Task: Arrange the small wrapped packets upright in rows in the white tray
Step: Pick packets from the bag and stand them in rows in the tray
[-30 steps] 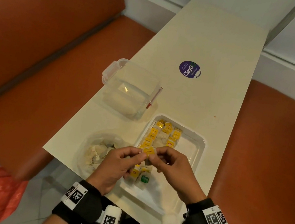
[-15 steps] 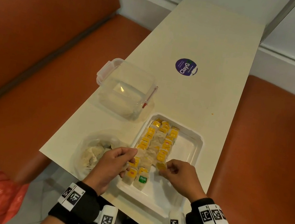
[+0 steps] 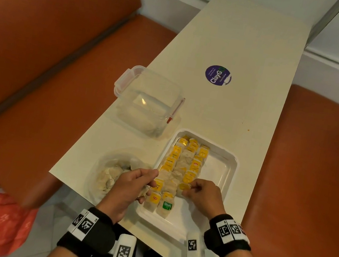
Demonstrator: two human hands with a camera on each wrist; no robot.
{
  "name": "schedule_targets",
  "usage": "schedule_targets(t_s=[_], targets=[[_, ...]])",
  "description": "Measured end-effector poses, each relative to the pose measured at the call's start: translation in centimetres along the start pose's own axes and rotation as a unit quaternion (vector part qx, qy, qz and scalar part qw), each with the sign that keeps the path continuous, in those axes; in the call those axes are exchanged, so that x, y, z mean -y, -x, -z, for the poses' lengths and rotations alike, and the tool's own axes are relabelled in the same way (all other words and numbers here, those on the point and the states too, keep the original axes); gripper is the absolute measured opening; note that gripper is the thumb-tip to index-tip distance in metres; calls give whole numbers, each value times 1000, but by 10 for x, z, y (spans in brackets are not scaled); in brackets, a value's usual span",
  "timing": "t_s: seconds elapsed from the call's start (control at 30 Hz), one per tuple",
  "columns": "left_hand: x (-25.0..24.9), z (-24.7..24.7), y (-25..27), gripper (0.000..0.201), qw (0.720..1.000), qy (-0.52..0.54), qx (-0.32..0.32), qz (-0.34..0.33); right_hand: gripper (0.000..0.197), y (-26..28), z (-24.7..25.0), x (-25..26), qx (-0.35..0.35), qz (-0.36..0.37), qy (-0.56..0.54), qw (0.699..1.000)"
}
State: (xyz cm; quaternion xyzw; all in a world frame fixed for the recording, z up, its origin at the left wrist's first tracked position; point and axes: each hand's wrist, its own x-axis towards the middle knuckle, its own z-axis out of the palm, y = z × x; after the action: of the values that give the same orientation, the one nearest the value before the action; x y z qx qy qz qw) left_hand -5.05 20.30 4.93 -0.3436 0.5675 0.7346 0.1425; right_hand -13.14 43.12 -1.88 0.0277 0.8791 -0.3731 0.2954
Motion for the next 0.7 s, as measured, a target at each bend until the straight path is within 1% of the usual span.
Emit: schedule_targets(t_s=[0.1,0.27,0.33,0.4,0.47,0.53,0.6,0.7], targets=[[-1,2,0,29,1000,-3,-2,-1,17,-2,-4,-2,-14,-28,-38,999],[-2,3,0,28,1000,-6,-5,0,26,-3,-7,-1,-43,-72,-43,996],[-3,1,2,31,1000,-2,-3,1,32,0,-5,2,-56,-79,-23,995],[-5,-1,3,36,1000,6,3,3,43,6,0,9,-64,-68,13,996],[-7,-4,5,45,999,33,20,14,46,17,7,23,-71,-37,8,997],[-8,-7,5,53,996,73,41,39,41,31,15,41,-66,9,-24,998],[-9,-9,7,60,991,104,68,59,38,49,23,63,-28,73,-34,996],[-11,-11,10,67,981,134,125,71,40,74,27,90,49,181,1,982]])
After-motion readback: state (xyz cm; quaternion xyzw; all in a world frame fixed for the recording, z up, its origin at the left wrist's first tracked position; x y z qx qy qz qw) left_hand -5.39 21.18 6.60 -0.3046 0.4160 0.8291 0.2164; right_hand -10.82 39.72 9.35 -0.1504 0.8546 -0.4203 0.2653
